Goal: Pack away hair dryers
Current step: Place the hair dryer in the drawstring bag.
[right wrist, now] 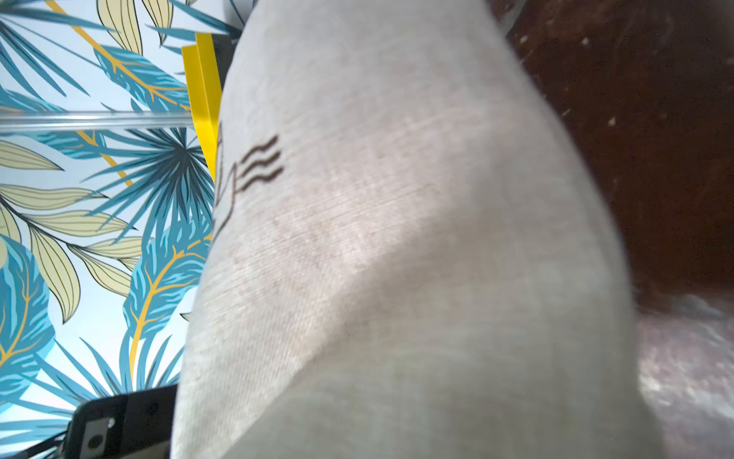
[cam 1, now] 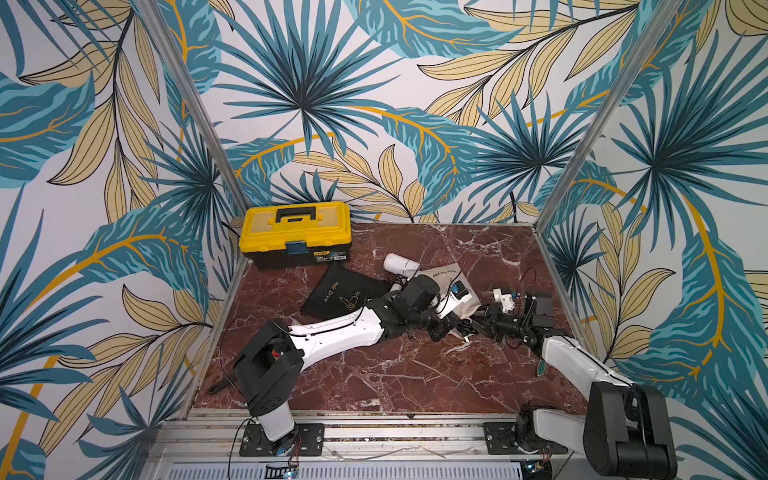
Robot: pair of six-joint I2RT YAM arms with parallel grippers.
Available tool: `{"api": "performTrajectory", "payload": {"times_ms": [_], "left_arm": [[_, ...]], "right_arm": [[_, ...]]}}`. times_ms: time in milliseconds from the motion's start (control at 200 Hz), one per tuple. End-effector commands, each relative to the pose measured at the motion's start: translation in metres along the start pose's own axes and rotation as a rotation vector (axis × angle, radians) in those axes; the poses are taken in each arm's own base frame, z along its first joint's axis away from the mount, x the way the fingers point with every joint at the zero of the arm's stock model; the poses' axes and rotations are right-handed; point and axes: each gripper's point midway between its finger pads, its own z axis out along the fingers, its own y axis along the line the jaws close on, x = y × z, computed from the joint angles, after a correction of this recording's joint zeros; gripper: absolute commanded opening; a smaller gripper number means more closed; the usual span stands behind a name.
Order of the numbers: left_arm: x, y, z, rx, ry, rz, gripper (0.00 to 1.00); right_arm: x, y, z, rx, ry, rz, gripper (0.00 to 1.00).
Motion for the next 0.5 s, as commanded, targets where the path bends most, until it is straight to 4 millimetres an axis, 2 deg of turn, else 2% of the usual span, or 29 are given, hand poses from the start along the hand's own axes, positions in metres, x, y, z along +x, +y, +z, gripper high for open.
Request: {"api": "performTrajectory", "payload": {"times_ms": [0, 190, 496], "left_arm": [[-0.008, -0.013, 0.006, 0.046, -0.026, -0.009, 0.0], [-0.008, -0.013, 0.008, 0.047, -0.025, -0.023, 0.0], [-0.015, -0.003, 0.019, 0.004, -0.03, -0.07, 0.0]], "right_arm": [[-0.025, 0.02, -0.002, -0.074, -0.109, -0.016, 0.09], [-0.033, 0.025, -0.01, -0.032, -0.162, -0.018, 0.1], [-0.034, 0.03, 0.004, -0.033, -0.226, 0.039, 0.09]]}}
